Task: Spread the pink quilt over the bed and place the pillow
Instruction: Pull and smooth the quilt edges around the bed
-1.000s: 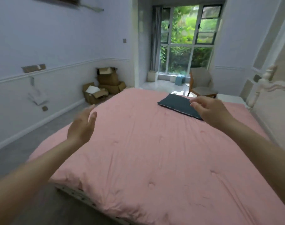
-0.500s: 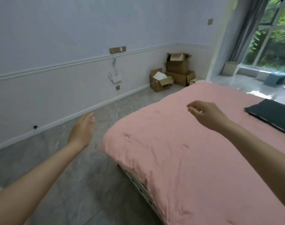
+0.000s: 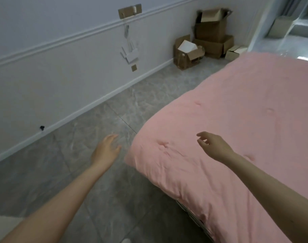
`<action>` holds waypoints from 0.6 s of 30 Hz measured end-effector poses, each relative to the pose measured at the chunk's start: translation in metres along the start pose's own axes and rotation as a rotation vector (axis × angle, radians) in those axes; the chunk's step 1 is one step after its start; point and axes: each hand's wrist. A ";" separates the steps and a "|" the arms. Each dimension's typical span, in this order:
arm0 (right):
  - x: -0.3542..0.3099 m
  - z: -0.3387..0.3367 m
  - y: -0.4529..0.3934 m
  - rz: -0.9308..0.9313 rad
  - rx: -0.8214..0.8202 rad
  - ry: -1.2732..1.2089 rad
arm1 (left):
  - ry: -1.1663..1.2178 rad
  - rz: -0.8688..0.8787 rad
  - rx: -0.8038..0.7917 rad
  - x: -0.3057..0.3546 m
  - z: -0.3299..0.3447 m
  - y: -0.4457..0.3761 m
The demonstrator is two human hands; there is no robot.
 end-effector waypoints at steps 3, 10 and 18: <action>0.010 0.039 -0.036 0.136 -0.026 -0.007 | -0.037 0.046 -0.113 -0.029 0.019 -0.063; 0.022 0.121 -0.065 0.409 0.002 -0.022 | -0.234 0.273 -0.360 -0.072 0.057 -0.180; 0.041 0.182 -0.023 0.563 -0.172 0.267 | -0.363 0.322 -0.466 -0.067 0.099 -0.211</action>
Point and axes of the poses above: each hand's wrist, its own y-axis away from the middle knuckle, its own z-axis out of the palm, x = y × z, and after that the axes turned 14 degrees about -x, right-handed
